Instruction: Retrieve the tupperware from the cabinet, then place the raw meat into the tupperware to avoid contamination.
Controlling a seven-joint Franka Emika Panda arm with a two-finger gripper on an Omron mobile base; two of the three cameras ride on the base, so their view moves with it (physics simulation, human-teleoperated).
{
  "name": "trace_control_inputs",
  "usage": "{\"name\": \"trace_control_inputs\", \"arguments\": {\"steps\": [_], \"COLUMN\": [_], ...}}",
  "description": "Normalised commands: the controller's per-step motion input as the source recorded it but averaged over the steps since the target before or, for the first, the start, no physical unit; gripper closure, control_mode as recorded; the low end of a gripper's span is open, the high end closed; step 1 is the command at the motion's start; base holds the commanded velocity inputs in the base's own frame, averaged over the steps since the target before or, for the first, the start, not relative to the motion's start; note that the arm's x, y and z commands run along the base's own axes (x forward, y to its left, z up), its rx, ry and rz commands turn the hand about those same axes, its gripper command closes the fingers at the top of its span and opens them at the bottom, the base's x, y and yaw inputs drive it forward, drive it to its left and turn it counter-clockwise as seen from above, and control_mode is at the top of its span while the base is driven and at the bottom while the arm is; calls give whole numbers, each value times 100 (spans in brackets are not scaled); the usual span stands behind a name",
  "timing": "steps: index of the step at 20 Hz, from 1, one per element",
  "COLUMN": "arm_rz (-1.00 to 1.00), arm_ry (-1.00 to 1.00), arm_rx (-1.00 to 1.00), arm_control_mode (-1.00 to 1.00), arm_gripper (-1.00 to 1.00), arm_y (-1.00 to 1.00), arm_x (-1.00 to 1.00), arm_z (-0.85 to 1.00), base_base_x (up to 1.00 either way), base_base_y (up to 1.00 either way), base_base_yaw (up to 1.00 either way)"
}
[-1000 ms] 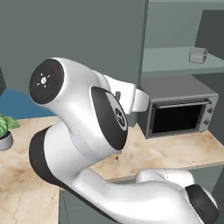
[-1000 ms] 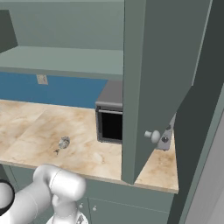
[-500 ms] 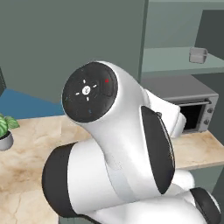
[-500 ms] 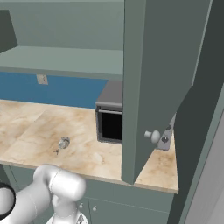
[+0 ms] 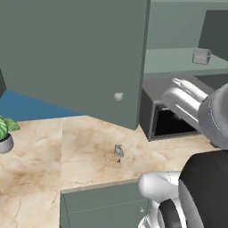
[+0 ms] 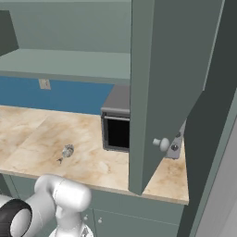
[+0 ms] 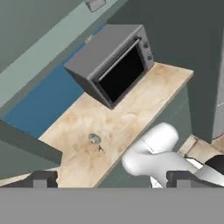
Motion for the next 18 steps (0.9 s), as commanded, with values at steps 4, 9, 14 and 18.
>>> {"name": "trace_control_inputs", "arguments": {"steps": [4, 9, 14, 18], "arm_rz": [4, 16, 23, 18], "arm_ry": [-1, 1, 11, 13], "arm_rx": [48, 39, 28, 39], "arm_control_mode": [-100, -100, -100, -100], "arm_gripper": [-100, -100, -100, -100], "arm_y": [-68, -30, -3, 7], "arm_x": [3, 36, 68, 81], "arm_z": [2, -10, -28, -3], "base_base_x": [0, 0, 0, 0], "base_base_y": [0, 0, 0, 0], "base_base_yaw": [0, 0, 0, 0]}}
